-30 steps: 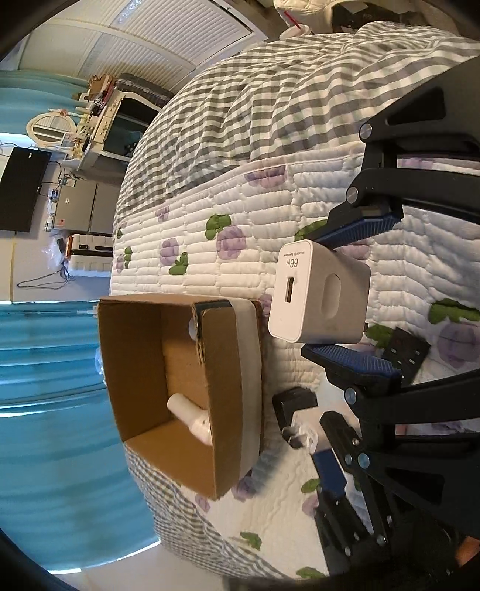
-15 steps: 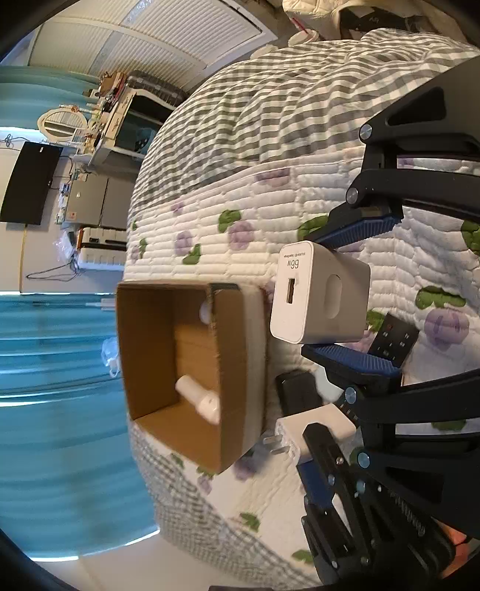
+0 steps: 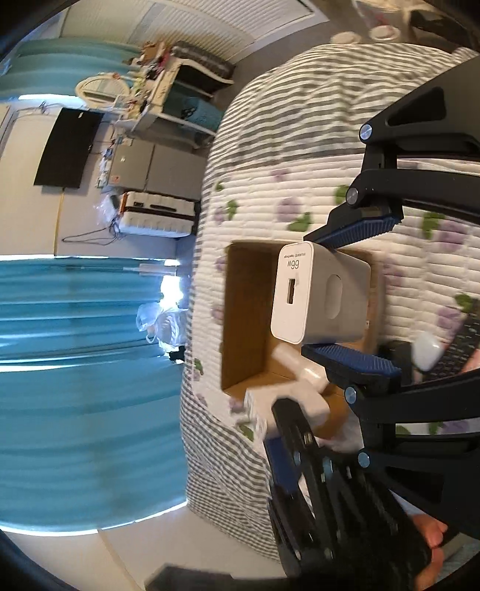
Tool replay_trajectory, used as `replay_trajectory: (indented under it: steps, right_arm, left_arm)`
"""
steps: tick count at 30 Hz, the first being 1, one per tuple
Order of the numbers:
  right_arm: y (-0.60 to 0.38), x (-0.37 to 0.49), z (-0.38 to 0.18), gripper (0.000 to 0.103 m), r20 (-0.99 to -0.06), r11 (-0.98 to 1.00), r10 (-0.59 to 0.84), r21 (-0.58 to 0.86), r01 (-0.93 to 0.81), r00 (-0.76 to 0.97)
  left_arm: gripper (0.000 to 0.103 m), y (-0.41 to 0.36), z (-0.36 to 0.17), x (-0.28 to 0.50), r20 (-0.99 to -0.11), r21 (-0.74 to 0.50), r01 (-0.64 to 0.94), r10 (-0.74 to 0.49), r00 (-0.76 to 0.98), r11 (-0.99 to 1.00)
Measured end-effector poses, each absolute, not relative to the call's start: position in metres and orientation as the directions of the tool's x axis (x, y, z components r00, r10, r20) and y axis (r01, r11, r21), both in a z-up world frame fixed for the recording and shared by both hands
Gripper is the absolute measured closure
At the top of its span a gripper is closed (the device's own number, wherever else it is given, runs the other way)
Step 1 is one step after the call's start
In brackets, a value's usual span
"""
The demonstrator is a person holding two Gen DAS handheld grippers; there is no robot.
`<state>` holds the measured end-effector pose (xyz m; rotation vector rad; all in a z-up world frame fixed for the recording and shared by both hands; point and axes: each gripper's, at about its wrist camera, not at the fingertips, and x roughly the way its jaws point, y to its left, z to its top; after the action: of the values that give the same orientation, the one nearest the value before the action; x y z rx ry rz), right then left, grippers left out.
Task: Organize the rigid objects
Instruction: 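Lower both chargers into the box and open both tools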
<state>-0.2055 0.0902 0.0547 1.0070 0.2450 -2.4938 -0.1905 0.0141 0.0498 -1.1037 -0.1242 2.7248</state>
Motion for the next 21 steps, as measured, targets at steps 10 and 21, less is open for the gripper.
replay_trajectory:
  steps: [10, 21]
  right_arm:
    - [0.067, -0.281, 0.008, 0.052, -0.734, -0.883, -0.310, -0.013, 0.469, -0.604]
    - [0.079, -0.300, -0.012, 0.052, -0.752, -0.894, -0.295, 0.000, 0.447, -0.590]
  left_arm:
    - [0.079, 0.013, -0.035, -0.278, -0.795, -0.149, -0.124, 0.193, -0.574, -0.981]
    - [0.040, 0.009, -0.037, -0.274, -0.801, -0.165, -0.086, 0.184, -0.569, -0.983]
